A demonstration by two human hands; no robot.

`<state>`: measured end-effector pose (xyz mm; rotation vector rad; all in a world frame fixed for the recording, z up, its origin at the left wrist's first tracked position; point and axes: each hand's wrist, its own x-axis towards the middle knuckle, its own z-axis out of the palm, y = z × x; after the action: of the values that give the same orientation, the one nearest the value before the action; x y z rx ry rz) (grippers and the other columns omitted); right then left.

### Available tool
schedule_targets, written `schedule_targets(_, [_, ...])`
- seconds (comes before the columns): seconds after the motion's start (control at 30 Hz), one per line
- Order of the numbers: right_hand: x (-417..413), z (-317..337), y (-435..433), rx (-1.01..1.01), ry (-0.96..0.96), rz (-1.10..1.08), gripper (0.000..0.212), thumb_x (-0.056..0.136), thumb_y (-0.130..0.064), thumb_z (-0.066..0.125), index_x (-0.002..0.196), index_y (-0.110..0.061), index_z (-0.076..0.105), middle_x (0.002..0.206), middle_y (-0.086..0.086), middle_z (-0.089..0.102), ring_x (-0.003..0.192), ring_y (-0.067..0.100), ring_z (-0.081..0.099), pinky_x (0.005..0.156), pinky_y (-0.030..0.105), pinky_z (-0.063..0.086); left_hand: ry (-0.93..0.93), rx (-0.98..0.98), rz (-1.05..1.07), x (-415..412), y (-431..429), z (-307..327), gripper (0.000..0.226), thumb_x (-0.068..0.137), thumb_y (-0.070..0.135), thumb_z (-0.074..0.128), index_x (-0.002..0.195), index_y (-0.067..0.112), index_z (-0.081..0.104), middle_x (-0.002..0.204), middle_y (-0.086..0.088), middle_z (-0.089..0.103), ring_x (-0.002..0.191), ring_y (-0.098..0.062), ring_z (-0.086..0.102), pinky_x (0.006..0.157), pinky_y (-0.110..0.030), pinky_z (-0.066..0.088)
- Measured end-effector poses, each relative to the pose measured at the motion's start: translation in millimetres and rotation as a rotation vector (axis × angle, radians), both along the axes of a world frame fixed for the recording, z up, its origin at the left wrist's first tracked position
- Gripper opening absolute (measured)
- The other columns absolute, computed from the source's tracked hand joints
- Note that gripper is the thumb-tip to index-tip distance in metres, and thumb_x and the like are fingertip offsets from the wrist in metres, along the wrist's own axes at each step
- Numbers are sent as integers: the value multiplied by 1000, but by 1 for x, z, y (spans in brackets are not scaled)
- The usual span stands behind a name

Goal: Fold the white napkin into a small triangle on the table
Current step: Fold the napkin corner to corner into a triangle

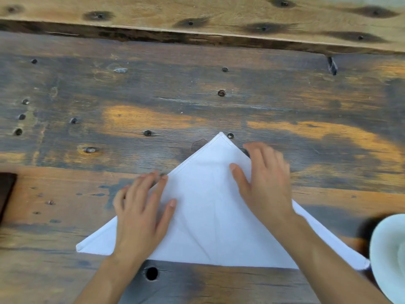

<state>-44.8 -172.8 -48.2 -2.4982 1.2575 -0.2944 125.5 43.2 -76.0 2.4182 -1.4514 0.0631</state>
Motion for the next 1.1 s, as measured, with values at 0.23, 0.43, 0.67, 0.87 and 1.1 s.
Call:
schedule_targets(0.23, [0,-22,110,100,127,267,66,105,-51,32,158,-12,31,168,13,17,157,27,10,121,59,12,33,281,-112,-22,8,-7,59,107,41,32,158,11,36,168,-7,28,156,-29,22,125,-58,16])
schedule_targets(0.43, [-23,-39,106,21,248,248,70,103,-61,29,161,-23,23,170,12,11,157,28,9,122,62,7,39,388,-107,-13,13,-11,72,104,61,25,165,24,14,173,-3,7,159,-24,7,126,-56,8])
schedule_targets(0.67, [-99,-35,72,42,365,29,73,98,-74,16,161,-40,8,171,8,0,157,26,2,123,59,5,88,395,33,16,27,-11,66,104,59,18,164,31,18,173,-6,9,159,-29,10,126,-57,6])
schedule_targets(0.87, [-123,-33,61,44,366,-8,71,99,-73,14,161,-40,4,171,9,1,157,26,2,124,57,6,173,356,260,44,39,-12,61,103,53,7,163,41,10,174,2,-1,159,-20,-3,126,-55,-2])
schedule_targets(1.1, [-125,-40,61,10,357,-6,70,100,-71,18,161,-40,3,171,10,1,157,26,-1,124,56,3,122,278,362,51,44,-4,63,104,45,16,163,24,22,172,-7,12,159,-28,7,124,-62,-1])
